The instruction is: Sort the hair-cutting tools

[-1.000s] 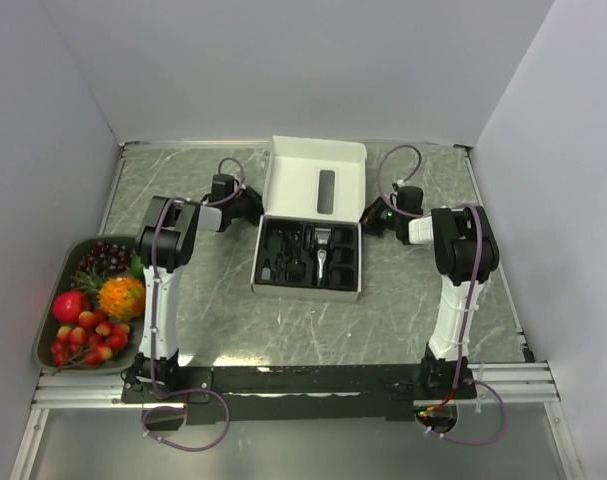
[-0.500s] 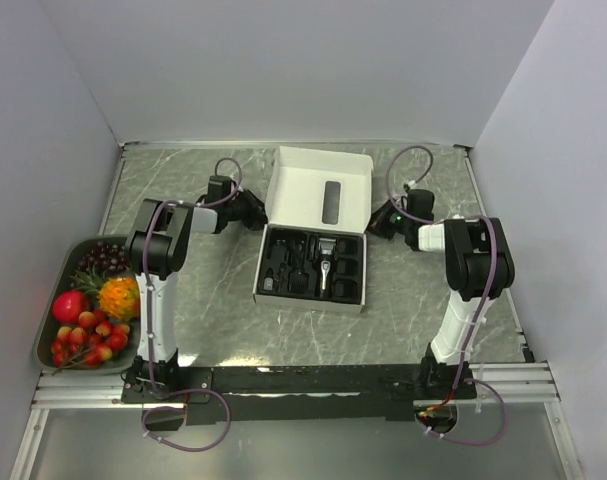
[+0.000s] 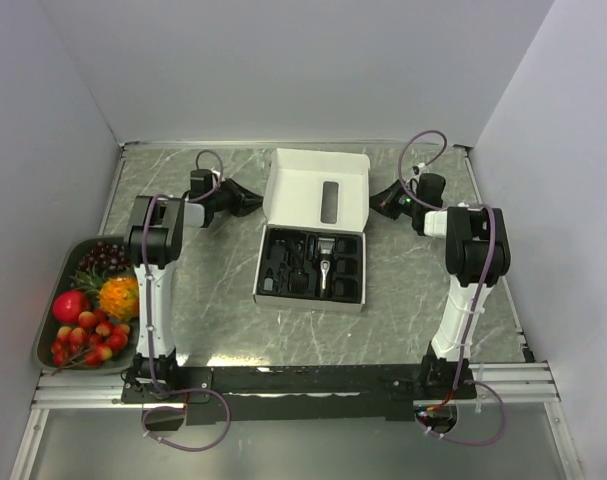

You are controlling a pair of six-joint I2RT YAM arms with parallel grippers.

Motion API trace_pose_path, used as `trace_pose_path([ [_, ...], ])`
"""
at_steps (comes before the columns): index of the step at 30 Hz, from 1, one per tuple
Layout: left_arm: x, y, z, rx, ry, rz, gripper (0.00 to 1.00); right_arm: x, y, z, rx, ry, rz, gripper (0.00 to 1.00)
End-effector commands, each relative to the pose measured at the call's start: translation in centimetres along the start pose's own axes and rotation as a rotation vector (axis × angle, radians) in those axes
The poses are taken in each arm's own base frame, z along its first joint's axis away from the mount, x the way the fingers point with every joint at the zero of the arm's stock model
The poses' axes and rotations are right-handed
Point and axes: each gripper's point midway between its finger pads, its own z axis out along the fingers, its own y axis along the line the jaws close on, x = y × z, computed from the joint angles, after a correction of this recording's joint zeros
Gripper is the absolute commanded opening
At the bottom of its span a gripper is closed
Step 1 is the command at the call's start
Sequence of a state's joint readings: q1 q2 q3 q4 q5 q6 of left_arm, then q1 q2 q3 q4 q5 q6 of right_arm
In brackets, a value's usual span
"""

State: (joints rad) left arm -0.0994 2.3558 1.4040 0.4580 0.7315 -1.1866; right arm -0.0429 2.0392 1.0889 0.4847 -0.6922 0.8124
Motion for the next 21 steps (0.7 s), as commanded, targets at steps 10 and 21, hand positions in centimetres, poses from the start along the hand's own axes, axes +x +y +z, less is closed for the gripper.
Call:
trace_pose_path([
  [10, 0.2, -7.8, 1.1, 0.268, 0.084, 0.119, 0.17, -1.2, 3.5, 1.9, -0.193, 0.046, -0.014, 0.02],
  [21, 2.6, -11.1, -1.4, 0.441, 0.141, 0.145, 0.16, -0.1, 7.3, 1.6, -0.331, 0.123, -0.088, 0.02],
])
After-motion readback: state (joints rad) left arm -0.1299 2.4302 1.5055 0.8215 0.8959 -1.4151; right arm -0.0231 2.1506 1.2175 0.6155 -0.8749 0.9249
